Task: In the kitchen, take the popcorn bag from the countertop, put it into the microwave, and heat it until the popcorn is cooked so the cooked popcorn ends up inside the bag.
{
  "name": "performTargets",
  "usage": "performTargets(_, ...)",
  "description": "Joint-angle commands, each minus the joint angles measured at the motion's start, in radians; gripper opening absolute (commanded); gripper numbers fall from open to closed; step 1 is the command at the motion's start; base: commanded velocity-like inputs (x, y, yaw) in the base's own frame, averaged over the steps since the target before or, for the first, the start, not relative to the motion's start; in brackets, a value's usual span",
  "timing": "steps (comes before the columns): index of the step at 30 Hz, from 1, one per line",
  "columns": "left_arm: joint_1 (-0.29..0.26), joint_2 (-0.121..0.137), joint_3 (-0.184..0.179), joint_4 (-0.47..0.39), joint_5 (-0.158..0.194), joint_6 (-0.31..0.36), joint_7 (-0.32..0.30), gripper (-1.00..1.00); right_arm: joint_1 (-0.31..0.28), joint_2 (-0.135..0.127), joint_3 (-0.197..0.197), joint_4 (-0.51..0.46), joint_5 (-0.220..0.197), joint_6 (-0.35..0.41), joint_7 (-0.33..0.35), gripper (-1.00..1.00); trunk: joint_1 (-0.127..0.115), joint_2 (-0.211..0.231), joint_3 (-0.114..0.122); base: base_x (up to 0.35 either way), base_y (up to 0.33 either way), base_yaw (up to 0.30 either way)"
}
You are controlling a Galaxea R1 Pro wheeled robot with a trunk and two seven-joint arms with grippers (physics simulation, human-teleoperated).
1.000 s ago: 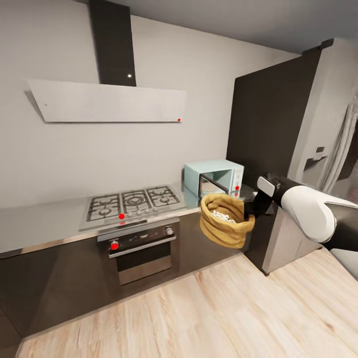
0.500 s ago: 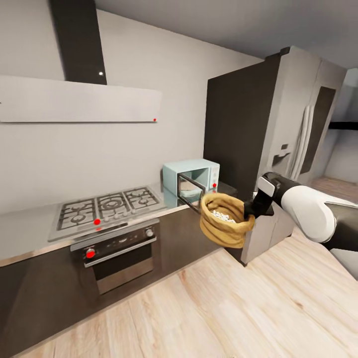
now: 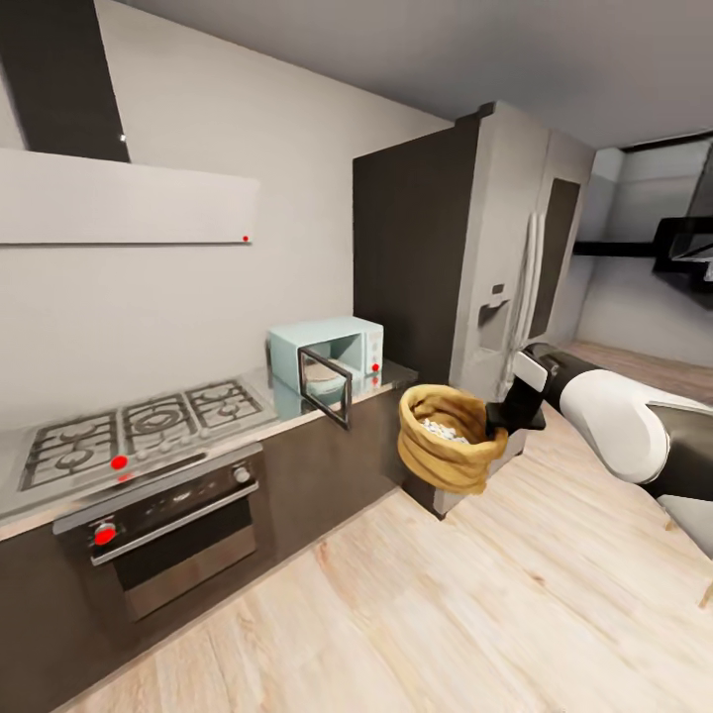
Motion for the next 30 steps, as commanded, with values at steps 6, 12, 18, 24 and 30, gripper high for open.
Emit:
performTargets(6, 0.0, 0.0, 0.004, 0.0, 0.001, -0.003, 0.0, 1.0, -0.001, 0.0, -0.011, 0.002, 0.001, 0.0, -0.008, -1.0, 0.001, -0.001, 0.0, 0.171, -0.286, -0.108)
performTargets(12, 0.0, 0.0, 0.004, 0.0, 0.001, -0.003, 0.0, 1.0, -0.001, 0.0, -0.011, 0.002, 0.001, 0.0, -0.008, -1.0, 0.001, -0.001, 0.0, 0.179, -0.286, -0.003)
performTargets(18, 0.0, 0.0, 0.004, 0.0, 0.001, -0.003, 0.0, 1.0, -0.001, 0.0, -0.011, 0.002, 0.0, 0.0, -0.008, -1.0, 0.001, -0.001, 0.0, 0.179, -0.272, 0.134)
performTargets(24, 0.0, 0.0, 0.004, 0.0, 0.001, -0.003, 0.0, 1.0, -0.001, 0.0, -0.011, 0.002, 0.001, 0.0, -0.008, -1.0, 0.001, -0.001, 0.0, 0.179, -0.269, 0.149)
performTargets(30, 0.0, 0.0, 0.004, 0.0, 0.001, -0.003, 0.0, 1.0, -0.001, 0.0, -0.011, 0.002, 0.001, 0.0, -0.008, -1.0, 0.001, -0.001, 0.0, 0.179, -0.269, 0.127)
